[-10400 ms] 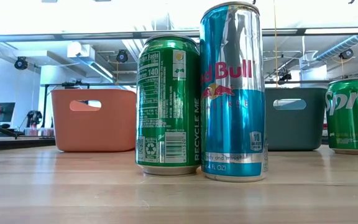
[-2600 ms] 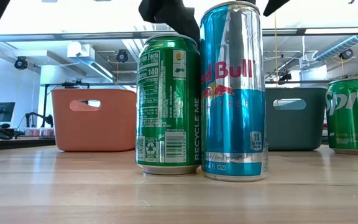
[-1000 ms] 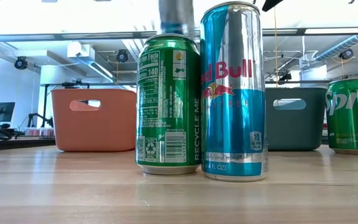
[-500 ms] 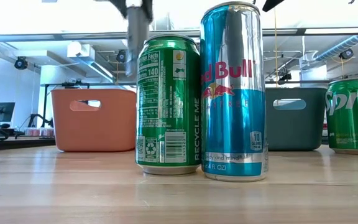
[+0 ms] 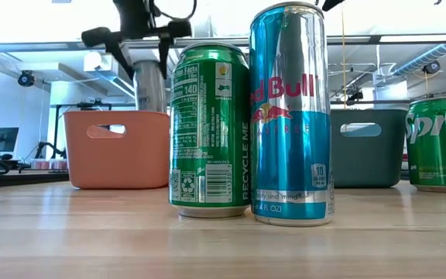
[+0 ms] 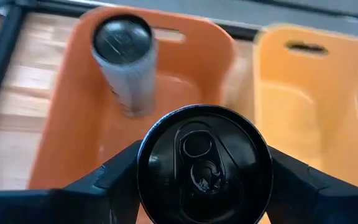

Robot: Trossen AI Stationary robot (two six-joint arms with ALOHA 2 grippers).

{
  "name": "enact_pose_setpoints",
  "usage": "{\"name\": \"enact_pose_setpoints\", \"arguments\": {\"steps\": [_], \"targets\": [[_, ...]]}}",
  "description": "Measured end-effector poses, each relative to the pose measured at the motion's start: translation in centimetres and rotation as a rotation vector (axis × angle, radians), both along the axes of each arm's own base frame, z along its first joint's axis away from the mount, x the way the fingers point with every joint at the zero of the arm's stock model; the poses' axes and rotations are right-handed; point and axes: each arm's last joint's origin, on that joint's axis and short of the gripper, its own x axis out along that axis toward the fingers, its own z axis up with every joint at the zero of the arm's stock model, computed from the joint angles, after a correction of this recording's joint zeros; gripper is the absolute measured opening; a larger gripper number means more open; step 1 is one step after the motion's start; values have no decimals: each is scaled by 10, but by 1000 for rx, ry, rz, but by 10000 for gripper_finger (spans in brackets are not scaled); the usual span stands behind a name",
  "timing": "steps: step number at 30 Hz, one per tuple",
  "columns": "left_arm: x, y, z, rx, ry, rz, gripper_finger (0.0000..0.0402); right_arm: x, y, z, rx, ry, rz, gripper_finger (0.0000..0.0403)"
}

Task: Sort soda cans
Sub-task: Put the white-blue soda can into the orange bin

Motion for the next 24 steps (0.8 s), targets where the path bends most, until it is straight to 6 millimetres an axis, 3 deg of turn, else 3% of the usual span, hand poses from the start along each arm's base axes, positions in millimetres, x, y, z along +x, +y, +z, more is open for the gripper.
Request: {"name": "enact_pose_setpoints", "arguments": {"steps": [6, 12, 24], "targets": [[7, 18, -19, 14, 28, 116, 238, 14, 5, 0, -23, -54, 59, 366], [12, 29, -33, 18, 7, 234, 238, 23, 8, -10, -56, -3, 96, 366], [37, 44, -58, -25, 50, 288, 238, 31, -5, -10, -106, -1, 107, 366]]}}
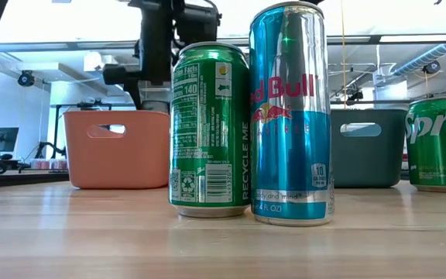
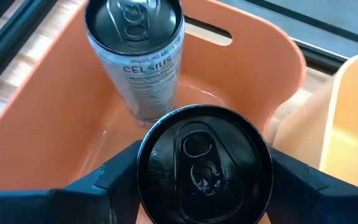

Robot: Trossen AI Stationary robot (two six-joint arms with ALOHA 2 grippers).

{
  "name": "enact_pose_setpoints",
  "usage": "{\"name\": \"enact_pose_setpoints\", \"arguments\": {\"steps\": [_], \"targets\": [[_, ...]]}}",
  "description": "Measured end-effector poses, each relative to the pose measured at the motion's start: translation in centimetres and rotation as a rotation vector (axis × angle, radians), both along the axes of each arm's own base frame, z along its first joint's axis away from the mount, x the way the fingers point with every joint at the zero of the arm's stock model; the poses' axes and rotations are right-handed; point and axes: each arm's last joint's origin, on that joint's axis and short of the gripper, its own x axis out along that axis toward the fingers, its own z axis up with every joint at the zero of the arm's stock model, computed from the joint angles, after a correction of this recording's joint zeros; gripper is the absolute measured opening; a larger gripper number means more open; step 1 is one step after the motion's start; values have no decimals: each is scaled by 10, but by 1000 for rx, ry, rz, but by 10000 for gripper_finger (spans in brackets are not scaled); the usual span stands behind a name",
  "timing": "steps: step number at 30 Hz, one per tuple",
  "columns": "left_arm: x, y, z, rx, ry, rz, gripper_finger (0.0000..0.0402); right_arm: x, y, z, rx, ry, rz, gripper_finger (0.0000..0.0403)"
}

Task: Sort soda cans
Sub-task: Put the white-blue soda can into the orange bin

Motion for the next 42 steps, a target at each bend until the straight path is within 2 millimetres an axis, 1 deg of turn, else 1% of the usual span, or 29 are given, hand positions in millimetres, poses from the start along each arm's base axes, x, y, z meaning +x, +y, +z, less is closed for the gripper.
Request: {"name": "enact_pose_setpoints", "arguments": {"steps": [4, 9, 17, 25, 31, 34, 36, 40, 42], "targets": [[2, 9, -2, -17, 6, 25, 241, -1, 0, 0, -20, 16, 26, 366], [2, 14, -5, -28, 12, 34, 254, -3, -6, 0, -26, 34, 10, 366], [3, 15, -5, -25, 25, 8, 262, -4, -9, 1, -21, 36, -6, 366], [2, 14, -4, -42, 18, 6, 300, -4, -9, 1, -7, 27, -22, 366], [-1, 13, 3, -46, 9, -11, 313, -4, -8, 1, 7, 21, -38, 366], [-3, 8, 11, -43, -5, -34, 313, -6, -8, 1, 6, 27, -38, 366], [-3, 2, 24, -34, -21, -80, 314, -10, -9, 3, 6, 31, -39, 366], [0, -16, 62, 56, -55, -221, 314, -28, -14, 10, 23, 46, -79, 366], [2, -29, 84, 119, -53, -332, 314, -42, -18, 14, 41, 69, -125, 366]]}}
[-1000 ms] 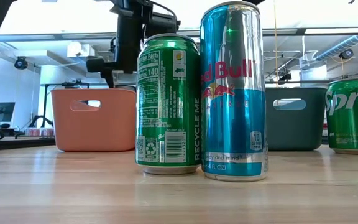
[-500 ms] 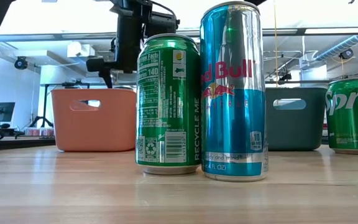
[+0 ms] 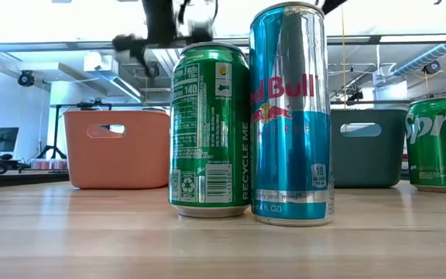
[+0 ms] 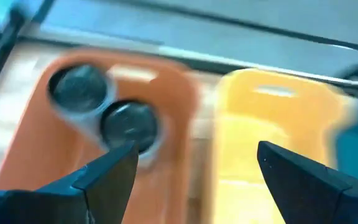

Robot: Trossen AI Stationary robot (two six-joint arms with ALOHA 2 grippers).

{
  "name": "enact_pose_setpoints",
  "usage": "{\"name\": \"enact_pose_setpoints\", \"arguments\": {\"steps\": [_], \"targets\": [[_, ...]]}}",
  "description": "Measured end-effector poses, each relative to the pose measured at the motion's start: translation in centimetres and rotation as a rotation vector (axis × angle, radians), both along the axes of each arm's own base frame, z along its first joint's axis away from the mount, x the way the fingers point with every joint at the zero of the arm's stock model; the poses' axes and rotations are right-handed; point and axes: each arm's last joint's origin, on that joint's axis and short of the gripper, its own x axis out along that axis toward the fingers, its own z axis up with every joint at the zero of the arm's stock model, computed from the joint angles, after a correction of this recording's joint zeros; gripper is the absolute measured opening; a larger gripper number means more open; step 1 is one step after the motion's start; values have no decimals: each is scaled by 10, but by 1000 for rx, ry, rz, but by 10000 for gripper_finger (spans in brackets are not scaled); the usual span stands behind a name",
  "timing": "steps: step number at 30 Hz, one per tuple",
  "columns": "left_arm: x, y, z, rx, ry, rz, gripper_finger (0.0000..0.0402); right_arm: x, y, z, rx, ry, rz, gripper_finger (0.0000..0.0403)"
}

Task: Sort soda cans
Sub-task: Put the white-blue soda can into the orange bin

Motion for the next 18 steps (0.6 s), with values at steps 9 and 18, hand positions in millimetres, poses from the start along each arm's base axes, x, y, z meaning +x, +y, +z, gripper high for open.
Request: {"name": "enact_pose_setpoints", "arguments": {"steps": [9, 18], "targets": [[16, -85, 79, 363, 209, -721, 314, -64, -1, 3, 277, 247, 18, 365], [7, -158, 94, 434, 194, -1068, 314, -94, -7, -4, 411, 167, -267, 366]]}}
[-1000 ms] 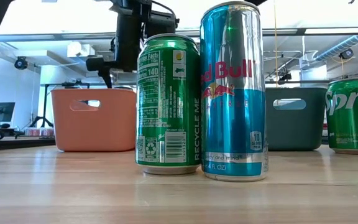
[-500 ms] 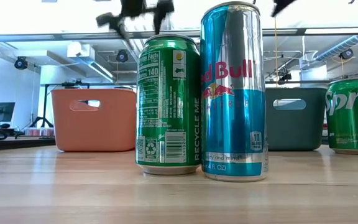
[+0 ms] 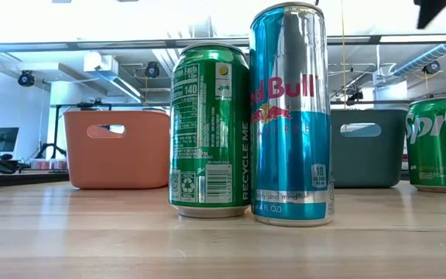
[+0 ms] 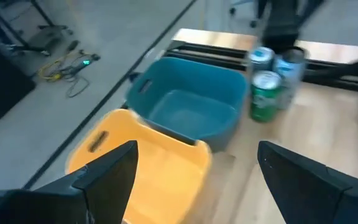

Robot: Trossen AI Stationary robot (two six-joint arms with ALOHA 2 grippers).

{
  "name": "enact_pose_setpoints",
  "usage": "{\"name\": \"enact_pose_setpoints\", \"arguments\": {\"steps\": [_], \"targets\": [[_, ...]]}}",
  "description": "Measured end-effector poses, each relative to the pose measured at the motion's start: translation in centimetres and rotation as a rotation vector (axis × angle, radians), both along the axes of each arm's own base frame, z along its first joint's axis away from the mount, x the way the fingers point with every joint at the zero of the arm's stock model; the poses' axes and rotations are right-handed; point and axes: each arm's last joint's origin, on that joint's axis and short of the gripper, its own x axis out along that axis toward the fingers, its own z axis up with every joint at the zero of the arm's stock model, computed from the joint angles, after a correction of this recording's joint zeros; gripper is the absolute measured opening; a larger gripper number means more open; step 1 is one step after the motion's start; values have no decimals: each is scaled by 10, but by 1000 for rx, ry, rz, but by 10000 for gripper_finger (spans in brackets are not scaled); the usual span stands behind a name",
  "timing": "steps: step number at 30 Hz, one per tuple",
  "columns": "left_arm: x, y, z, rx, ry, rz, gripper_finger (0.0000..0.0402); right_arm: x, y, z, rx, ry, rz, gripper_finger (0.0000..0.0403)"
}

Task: Sort soda cans
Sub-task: Put the white-blue soda can into the orange bin

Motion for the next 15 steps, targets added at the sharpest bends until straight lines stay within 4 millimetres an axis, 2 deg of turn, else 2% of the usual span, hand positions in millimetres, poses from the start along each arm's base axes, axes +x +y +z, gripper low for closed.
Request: {"name": "enact_pose_setpoints", "arguments": {"steps": [4, 6, 10, 15], "targets": [[0, -18, -13, 2, -7, -17, 314, 5, 3, -18, 144, 69, -374, 366], [3, -23, -22, 11, -9, -21, 314, 10, 7, -28, 205, 135, -506, 366], [9, -29, -37, 5, -16, -31, 314, 21, 16, -43, 203, 225, -559, 366], [12, -34, -46, -21, -35, -38, 314, 27, 18, -55, 170, 274, -572, 366]]}}
